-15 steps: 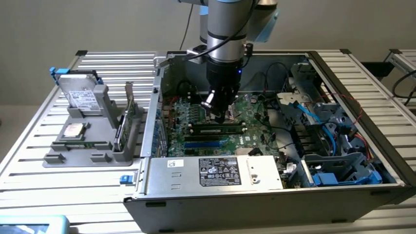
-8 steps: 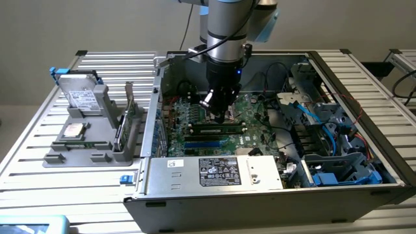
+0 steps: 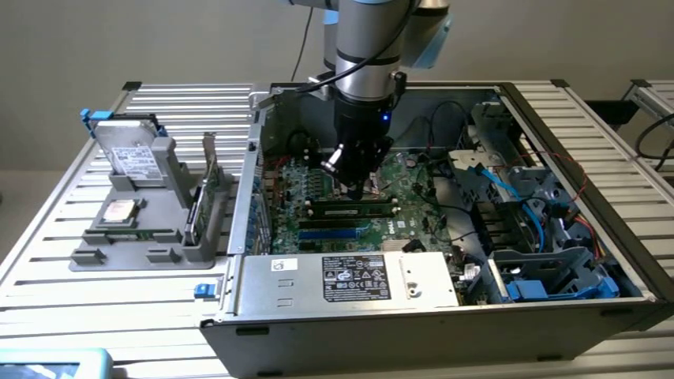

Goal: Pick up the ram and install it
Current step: 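Press down the ram until it locks into place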

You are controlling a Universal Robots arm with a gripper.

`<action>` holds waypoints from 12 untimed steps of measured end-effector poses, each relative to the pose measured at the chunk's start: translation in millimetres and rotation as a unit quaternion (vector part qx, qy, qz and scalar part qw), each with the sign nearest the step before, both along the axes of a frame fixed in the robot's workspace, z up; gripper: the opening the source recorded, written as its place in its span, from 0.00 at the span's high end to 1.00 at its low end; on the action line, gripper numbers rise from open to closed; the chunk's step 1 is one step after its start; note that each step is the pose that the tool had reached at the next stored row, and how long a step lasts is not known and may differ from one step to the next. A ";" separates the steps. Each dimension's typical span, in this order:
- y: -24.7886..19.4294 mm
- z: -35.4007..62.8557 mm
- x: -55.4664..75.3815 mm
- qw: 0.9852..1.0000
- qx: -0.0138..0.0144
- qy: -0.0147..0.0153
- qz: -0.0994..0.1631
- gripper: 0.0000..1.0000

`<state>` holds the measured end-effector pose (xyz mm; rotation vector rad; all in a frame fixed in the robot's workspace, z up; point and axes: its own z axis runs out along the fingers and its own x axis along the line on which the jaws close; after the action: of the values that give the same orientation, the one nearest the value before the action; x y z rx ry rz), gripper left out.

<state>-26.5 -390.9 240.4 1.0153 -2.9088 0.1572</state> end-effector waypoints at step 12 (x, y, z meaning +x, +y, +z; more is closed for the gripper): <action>0.0 0.0 0.0 0.998 -0.004 -0.007 -0.055 0.89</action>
<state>-26.5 -390.9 240.3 0.8537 -2.9646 0.1716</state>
